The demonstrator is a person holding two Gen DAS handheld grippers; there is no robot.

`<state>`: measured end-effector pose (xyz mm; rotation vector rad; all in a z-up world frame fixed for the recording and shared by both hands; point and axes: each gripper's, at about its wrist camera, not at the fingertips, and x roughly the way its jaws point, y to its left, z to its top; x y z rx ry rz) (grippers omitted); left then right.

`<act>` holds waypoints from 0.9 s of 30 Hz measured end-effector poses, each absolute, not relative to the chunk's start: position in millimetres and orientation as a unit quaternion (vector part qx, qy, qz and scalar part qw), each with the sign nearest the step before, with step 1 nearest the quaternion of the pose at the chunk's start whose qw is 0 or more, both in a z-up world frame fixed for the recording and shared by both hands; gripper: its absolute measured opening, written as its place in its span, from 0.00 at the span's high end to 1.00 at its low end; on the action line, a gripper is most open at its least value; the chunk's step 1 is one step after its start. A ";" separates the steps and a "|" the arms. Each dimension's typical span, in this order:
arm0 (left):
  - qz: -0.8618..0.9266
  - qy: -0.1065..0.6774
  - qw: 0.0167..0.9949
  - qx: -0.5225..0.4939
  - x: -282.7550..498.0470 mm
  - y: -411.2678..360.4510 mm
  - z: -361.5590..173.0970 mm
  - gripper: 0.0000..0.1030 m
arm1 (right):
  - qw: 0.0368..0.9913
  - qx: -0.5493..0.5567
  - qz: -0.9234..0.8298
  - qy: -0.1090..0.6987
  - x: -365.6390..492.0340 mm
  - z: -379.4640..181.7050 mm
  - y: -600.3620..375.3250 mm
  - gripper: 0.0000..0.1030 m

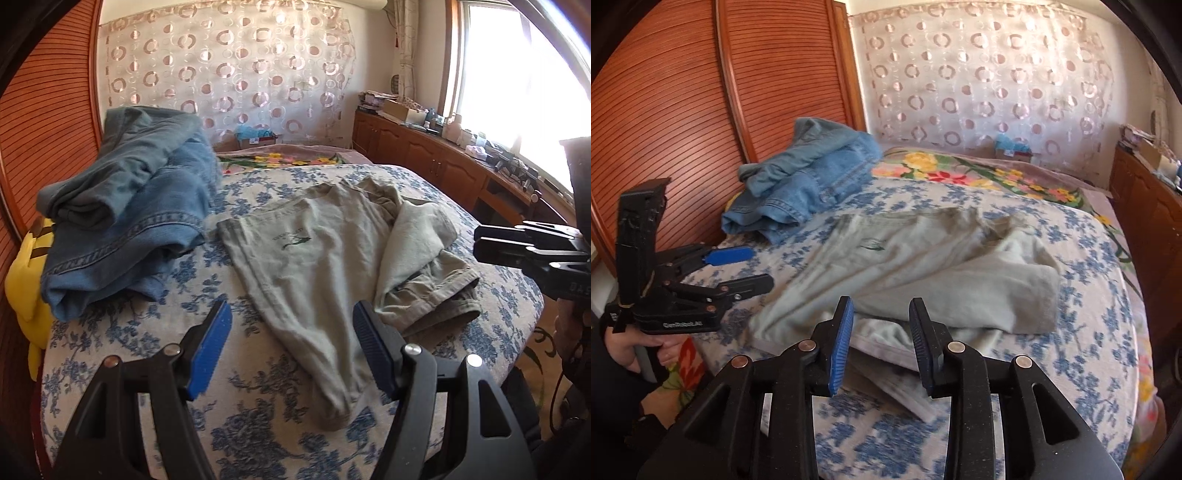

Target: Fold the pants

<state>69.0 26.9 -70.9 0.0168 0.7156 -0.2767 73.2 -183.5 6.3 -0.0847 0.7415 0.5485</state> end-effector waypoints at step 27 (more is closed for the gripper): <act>-0.217 0.384 0.897 0.013 78.3 -33.6 -89.1 0.57 | 0.902 -0.014 0.185 0.391 81.0 -38.4 -264.3 0.70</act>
